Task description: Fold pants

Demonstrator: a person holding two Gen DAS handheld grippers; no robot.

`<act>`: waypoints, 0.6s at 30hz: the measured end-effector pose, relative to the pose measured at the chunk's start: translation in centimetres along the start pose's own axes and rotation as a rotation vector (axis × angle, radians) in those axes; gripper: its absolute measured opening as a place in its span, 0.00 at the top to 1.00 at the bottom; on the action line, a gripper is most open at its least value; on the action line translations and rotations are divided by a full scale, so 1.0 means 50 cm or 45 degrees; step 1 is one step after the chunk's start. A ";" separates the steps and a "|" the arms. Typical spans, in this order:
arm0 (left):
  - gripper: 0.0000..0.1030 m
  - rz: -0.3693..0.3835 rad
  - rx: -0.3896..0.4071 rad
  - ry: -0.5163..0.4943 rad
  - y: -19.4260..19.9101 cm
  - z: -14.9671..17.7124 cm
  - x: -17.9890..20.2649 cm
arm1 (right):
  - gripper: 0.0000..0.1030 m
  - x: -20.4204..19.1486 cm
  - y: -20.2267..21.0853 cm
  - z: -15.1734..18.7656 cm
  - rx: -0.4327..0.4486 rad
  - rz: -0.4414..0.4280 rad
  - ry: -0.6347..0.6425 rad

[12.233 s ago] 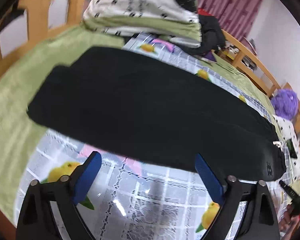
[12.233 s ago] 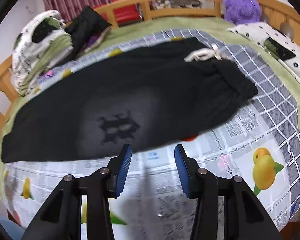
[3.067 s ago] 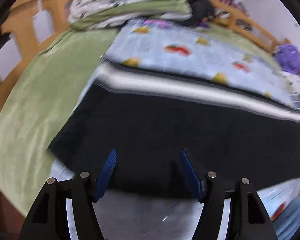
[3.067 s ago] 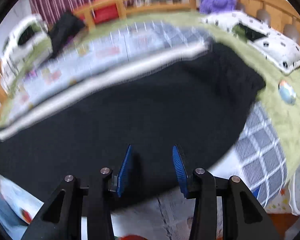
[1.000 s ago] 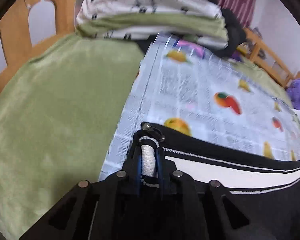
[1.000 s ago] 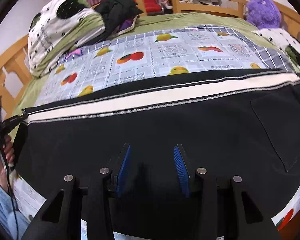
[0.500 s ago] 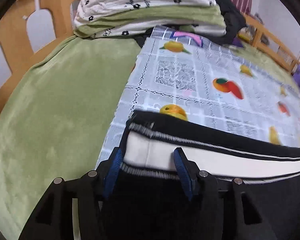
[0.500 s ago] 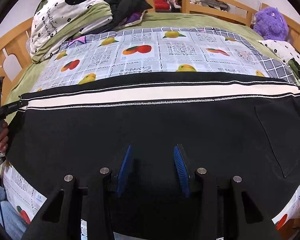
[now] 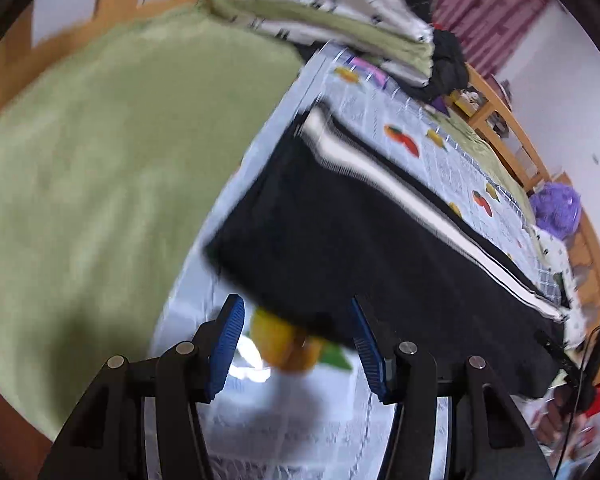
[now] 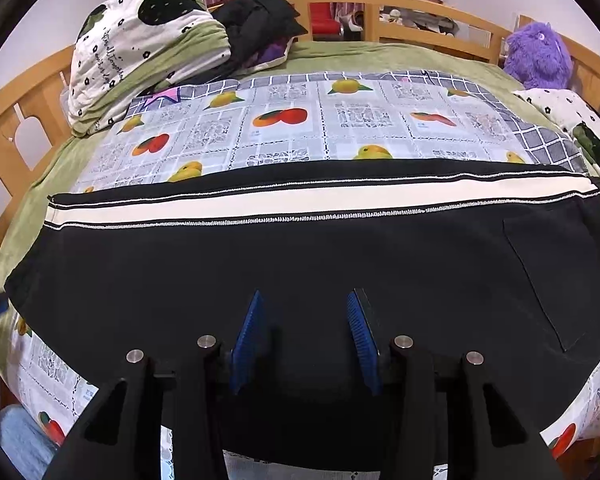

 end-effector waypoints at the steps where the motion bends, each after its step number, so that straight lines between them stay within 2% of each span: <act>1: 0.50 0.020 -0.018 0.040 -0.009 0.005 -0.008 | 0.57 -0.001 -0.001 0.000 -0.001 0.005 0.003; 4: 0.51 0.082 0.020 0.132 -0.023 -0.001 -0.025 | 0.57 -0.003 0.000 0.000 0.004 0.018 0.010; 7: 0.51 0.077 0.046 0.168 -0.035 -0.013 -0.026 | 0.57 -0.005 0.001 0.001 0.004 0.016 0.013; 10: 0.52 0.085 0.116 0.213 -0.041 -0.028 -0.036 | 0.57 -0.014 0.000 0.004 -0.001 0.032 0.038; 13: 0.54 0.130 0.158 0.281 -0.039 -0.042 -0.059 | 0.57 -0.020 0.004 0.007 0.000 0.042 0.065; 15: 0.61 0.137 0.157 0.312 -0.042 -0.048 -0.071 | 0.57 -0.022 0.016 0.009 0.015 0.050 0.094; 18: 0.75 0.068 0.168 0.273 -0.038 -0.048 -0.067 | 0.57 -0.014 0.029 0.015 0.031 0.072 0.133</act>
Point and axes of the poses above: each gripper's, at about its wrist camera, not at the fingertips, and y roughly against the way its jaws point, x to its right, z to its underside, the point moved 6 cm from there along -y, roughly the way its jaws point, and after that the axes turned 7 degrees about -x, right-handed, at the moved point
